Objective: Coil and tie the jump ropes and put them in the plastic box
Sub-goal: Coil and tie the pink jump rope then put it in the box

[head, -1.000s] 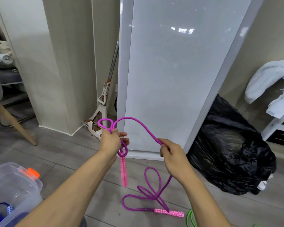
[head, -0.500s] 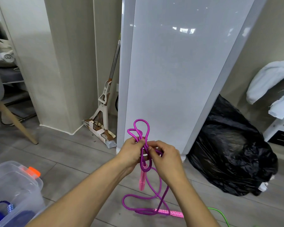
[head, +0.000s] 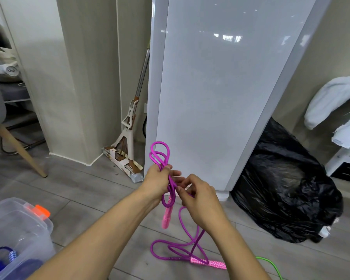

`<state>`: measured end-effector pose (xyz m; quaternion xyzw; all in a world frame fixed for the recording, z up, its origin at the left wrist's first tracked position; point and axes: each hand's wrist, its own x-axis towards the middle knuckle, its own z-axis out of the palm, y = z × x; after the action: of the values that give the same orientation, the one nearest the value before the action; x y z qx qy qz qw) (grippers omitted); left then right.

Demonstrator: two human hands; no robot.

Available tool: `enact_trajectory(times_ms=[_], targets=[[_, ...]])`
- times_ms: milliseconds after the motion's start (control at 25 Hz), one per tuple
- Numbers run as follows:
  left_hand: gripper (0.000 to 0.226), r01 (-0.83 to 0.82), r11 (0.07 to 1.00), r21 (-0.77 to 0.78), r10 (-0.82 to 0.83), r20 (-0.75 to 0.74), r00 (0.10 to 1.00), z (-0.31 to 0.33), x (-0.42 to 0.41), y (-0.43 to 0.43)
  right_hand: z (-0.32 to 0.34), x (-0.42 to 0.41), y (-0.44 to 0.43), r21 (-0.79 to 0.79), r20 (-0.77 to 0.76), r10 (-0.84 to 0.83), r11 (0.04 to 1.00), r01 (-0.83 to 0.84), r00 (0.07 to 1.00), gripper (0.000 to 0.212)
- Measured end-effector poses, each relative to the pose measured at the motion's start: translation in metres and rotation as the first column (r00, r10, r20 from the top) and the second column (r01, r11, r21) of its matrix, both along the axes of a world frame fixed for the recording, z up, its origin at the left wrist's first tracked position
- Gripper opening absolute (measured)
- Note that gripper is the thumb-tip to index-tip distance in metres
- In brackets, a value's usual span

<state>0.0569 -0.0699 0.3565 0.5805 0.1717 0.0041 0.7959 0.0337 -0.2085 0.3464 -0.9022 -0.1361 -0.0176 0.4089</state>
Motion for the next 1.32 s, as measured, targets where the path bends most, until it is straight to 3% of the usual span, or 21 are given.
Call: enact_trajectory(times_ms=[80, 160, 240, 320, 400, 440, 520, 560, 720, 880, 1000, 1160, 1240, 1320], targets=[[0.010, -0.121, 0.983, -0.137, 0.123, 0.000, 0.992, 0.001, 0.008, 0.010, 0.003, 0.002, -0.004, -0.046, -0.113, 0.119, 0.991, -0.125, 0.986, 0.012], [0.012, -0.237, 0.958, -0.162, 0.238, -0.014, 0.971, -0.004, 0.016, 0.020, 0.004, 0.004, -0.015, -0.074, -0.283, 0.256, 0.955, -0.287, 0.924, 0.021], [0.020, -0.307, 0.951, -0.046, 0.307, -0.001, 0.952, -0.011, 0.022, 0.027, 0.004, 0.006, -0.030, -0.051, -0.459, 0.326, 0.919, -0.391, 0.826, 0.024], [0.025, -0.335, 0.927, 0.166, 0.333, 0.041, 0.942, -0.012, 0.024, 0.033, 0.004, 0.009, -0.045, -0.084, -0.549, 0.277, 0.920, -0.382, 0.789, 0.024], [0.025, -0.300, 0.870, 0.391, 0.292, 0.083, 0.953, -0.011, 0.021, 0.038, 0.006, 0.016, -0.060, -0.221, -0.465, 0.092, 0.951, -0.216, 0.880, 0.019], [0.025, -0.267, 0.842, 0.469, 0.254, 0.091, 0.963, -0.011, 0.020, 0.038, 0.009, 0.020, -0.067, -0.309, -0.349, -0.044, 0.948, -0.071, 0.936, 0.019], [0.026, -0.189, 0.842, 0.505, 0.168, 0.087, 0.982, -0.013, 0.019, 0.035, 0.014, 0.023, -0.074, -0.365, -0.060, -0.257, 0.905, 0.218, 0.965, 0.024], [0.025, -0.130, 0.861, 0.492, 0.104, 0.081, 0.991, -0.015, 0.018, 0.032, 0.014, 0.022, -0.072, -0.310, 0.030, -0.294, 0.906, 0.288, 0.955, 0.023], [0.017, 0.167, 0.854, 0.493, -0.221, 0.055, 0.974, -0.014, 0.005, 0.014, 0.015, 0.021, -0.045, 0.029, -0.007, -0.141, 0.989, 0.142, 0.990, 0.016], [0.015, 0.267, 0.770, 0.579, -0.363, 0.054, 0.930, -0.004, -0.010, -0.004, 0.011, 0.018, -0.032, 0.088, -0.001, -0.062, 0.994, 0.062, 0.998, 0.016], [0.012, 0.304, 0.737, 0.604, -0.437, 0.082, 0.896, -0.004, -0.014, -0.010, 0.012, 0.017, -0.030, 0.189, -0.013, -0.075, 0.979, 0.076, 0.997, 0.015], [0.020, 0.354, 0.666, 0.657, -0.504, 0.047, 0.863, -0.009, -0.013, -0.009, 0.013, 0.016, -0.032, 0.206, -0.003, -0.138, 0.969, 0.135, 0.990, 0.013], [0.021, 0.363, 0.694, 0.622, -0.498, 0.050, 0.865, -0.012, -0.013, -0.008, 0.013, 0.016, -0.033, 0.203, -0.002, -0.169, 0.965, 0.166, 0.986, 0.013], [0.016, 0.410, 0.774, 0.483, -0.505, 0.080, 0.860, -0.012, -0.013, -0.011, 0.011, 0.017, -0.032, 0.190, 0.010, -0.193, 0.964, 0.188, 0.981, 0.016]])
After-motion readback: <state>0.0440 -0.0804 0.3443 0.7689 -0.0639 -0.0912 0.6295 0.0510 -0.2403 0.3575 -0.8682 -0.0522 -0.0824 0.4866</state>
